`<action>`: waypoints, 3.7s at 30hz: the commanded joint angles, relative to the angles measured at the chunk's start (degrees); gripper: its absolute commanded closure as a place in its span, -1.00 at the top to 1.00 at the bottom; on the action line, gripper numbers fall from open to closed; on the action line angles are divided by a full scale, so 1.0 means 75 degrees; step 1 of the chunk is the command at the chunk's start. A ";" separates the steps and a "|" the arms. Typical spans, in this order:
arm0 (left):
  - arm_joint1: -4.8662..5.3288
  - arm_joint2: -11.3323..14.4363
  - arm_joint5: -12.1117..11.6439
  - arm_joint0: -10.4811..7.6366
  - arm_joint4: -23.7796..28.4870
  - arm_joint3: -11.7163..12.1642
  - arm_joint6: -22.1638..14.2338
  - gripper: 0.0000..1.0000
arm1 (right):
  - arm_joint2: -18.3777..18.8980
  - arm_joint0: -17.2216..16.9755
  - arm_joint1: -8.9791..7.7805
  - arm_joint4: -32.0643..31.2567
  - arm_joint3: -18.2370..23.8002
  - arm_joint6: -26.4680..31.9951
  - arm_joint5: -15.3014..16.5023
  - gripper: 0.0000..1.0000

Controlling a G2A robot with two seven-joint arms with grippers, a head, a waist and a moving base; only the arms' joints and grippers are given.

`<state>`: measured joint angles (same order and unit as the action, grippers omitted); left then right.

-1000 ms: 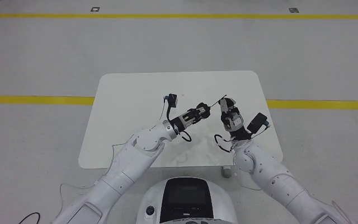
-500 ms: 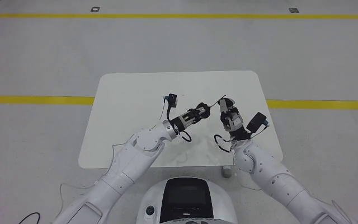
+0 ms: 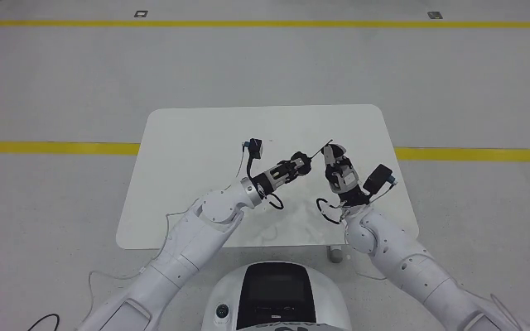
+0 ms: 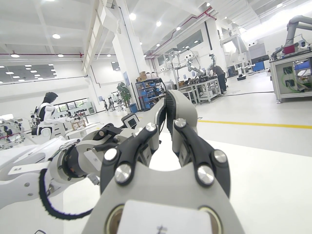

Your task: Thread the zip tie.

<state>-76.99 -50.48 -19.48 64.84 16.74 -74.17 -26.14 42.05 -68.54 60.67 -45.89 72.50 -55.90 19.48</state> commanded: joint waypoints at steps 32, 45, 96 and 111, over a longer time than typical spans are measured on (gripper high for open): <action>0.0000 0.0000 0.0000 0.0000 0.0000 0.0000 0.0000 -1.00 | 0.0070 -0.0025 -0.0099 -0.0075 0.0166 -0.0155 0.0000 -1.00; 0.0000 0.0000 0.0000 0.0000 0.0000 0.0000 0.0000 -1.00 | 0.0074 -0.0051 -0.0092 -0.0128 0.0191 -0.0100 0.0000 -1.00; 0.0000 0.0000 0.0000 0.0000 0.0000 0.0000 0.0000 -1.00 | -0.0658 0.0280 -0.0208 0.0480 -0.0009 -0.0147 0.0000 -1.00; 0.0000 0.0000 0.0000 0.0000 0.0000 0.0000 0.0000 -1.00 | -0.1147 0.0541 -0.0336 0.0864 0.0068 -0.0428 0.0000 -1.00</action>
<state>-76.99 -50.48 -19.48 64.84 16.74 -74.17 -26.14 33.66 -64.58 58.22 -39.54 72.99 -59.16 19.48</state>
